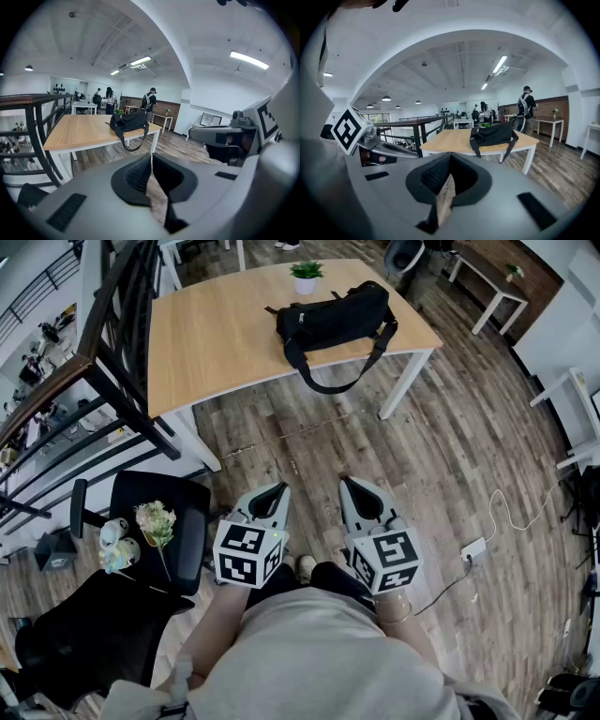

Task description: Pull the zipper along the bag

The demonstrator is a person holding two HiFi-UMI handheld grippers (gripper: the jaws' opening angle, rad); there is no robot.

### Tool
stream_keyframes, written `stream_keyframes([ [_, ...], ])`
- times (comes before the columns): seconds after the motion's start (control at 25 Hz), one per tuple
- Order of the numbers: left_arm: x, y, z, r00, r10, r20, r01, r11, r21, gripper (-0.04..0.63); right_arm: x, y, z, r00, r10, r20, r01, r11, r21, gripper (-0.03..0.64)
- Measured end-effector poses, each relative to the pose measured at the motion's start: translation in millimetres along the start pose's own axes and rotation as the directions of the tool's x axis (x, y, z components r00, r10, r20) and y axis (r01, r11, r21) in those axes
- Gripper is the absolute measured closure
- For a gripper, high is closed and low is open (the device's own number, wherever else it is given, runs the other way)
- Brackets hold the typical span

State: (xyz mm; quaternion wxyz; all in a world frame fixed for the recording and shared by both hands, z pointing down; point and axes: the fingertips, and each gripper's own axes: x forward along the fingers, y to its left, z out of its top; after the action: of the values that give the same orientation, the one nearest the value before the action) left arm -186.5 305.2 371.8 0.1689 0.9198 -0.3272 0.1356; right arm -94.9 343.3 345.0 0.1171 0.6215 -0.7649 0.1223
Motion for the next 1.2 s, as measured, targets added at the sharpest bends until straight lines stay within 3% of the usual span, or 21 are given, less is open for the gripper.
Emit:
stream_keyframes([
  [0.24, 5, -2, 1, 1.0, -0.018, -0.003, 0.018, 1.0, 0.02, 0.569, 9, 4, -1, 1.0, 0.017, 0.0, -0.017, 1.0, 0.011, 0.612],
  [0.44, 3, 0, 8, 0.999, -0.027, 0.018, 0.027, 0.999, -0.022, 0.569, 11, 12, 2, 1.0, 0.028, 0.004, -0.028, 1.0, 0.006, 0.612],
  [0.64, 1, 0, 7, 0.999, -0.046, 0.02, 0.046, 0.999, 0.001, 0.569, 10, 20, 4, 0.998, 0.054, 0.042, -0.056, 0.997, 0.053, 0.609],
  [1.04, -5, 17, 12, 0.996, -0.07, 0.049, 0.07, 0.997, 0.014, 0.568, 9, 22, -12, 0.998, -0.055, 0.008, 0.053, 0.993, 0.108, 0.607],
  [1.12, -6, 20, 6, 0.996, -0.084, 0.032, 0.083, 0.996, 0.024, 0.568, 10, 27, -16, 0.998, -0.061, -0.002, 0.061, 0.991, 0.115, 0.547],
  [1.2, -4, 23, 2, 0.996, -0.089, 0.019, 0.088, 0.996, 0.028, 0.568, 12, 27, -18, 0.997, -0.07, -0.008, 0.071, 0.991, 0.114, 0.544],
])
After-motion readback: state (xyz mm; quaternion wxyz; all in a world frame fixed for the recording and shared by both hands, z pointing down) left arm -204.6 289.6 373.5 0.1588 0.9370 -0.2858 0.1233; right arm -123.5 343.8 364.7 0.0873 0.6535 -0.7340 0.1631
